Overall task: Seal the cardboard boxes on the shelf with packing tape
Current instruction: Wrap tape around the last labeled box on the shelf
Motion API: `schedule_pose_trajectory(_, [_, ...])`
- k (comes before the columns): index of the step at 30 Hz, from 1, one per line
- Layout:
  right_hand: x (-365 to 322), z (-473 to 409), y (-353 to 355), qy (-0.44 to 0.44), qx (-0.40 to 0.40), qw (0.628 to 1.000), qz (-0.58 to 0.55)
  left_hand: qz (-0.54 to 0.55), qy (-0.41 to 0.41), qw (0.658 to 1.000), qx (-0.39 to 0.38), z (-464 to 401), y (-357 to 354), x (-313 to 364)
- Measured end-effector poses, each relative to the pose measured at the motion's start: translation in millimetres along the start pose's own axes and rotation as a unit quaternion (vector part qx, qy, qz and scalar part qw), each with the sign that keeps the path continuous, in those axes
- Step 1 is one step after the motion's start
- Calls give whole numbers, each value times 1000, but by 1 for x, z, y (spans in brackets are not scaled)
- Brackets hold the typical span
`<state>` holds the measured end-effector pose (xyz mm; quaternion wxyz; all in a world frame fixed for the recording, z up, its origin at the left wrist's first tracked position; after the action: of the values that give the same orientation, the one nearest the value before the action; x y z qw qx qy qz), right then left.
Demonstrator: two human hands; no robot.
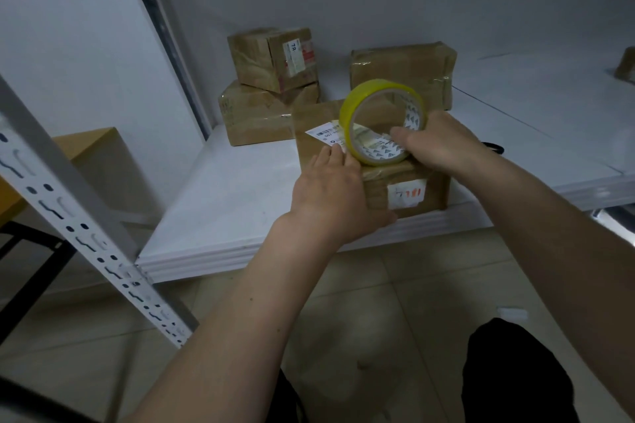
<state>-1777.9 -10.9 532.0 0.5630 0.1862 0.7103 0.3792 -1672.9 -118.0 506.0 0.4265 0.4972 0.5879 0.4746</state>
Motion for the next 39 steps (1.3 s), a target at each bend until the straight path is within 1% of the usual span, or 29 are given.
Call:
schedule_pose_trajectory(6, [11, -7, 15, -5, 1, 997, -80, 0, 12, 1000, -29, -1, -3, 0])
schedule_pose_trajectory(10, [19, -7, 25, 4, 22, 990, -138, 3, 18, 999, -35, -1, -3, 0])
schedule_pose_trajectory(13, [28, -8, 33, -8, 40, 980, -195, 2, 20, 999, -37, -1, -3, 2])
schedule_pose_trajectory(15, [32, -8, 31, -9, 62, 979, -193, -3, 25, 999, -38, -1, -3, 3])
schedule_pose_trajectory(18, [40, -7, 22, -41, 108, 976, -187, -30, 32, 998, -51, -3, -2, 10])
schedule_pose_trajectory(20, [42, 0, 11, -61, 86, 973, -205, -53, 38, 996, -63, -4, -2, 17])
schedule_pose_trajectory(22, [45, 1, 1, -63, 60, 970, -228, -57, 48, 994, -78, -7, -3, 22])
schedule_pose_trajectory(24, [43, 0, -1, -48, 48, 975, -212, -49, 53, 994, -82, -10, -2, 25])
schedule_pose_trajectory(29, [24, -16, 18, 1, 64, 995, -79, -11, -4, 998, -67, -19, 0, 33])
schedule_pose_trajectory(31, [23, -18, 24, 11, 73, 995, -71, 3, -3, 998, -63, -20, -1, 32])
schedule_pose_trajectory(36, [34, -14, 27, 29, 83, 983, -158, -6, -2, 999, -41, -19, -3, 32])
schedule_pose_trajectory(39, [44, -15, 31, 9, 70, 962, -263, -13, -2, 999, -44, -19, -6, 34])
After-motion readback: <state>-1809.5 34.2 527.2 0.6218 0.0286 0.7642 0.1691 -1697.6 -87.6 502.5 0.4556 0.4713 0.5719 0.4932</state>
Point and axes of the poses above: each hand's wrist, its own z-axis away from the middle knuckle, its own y-axis out of the back of the hand, x = y × z, the point moved 5 cm from there along -z, towards the middle knuckle, and after that the axes turned 5 degrees about -y, right-handed, at the moved point
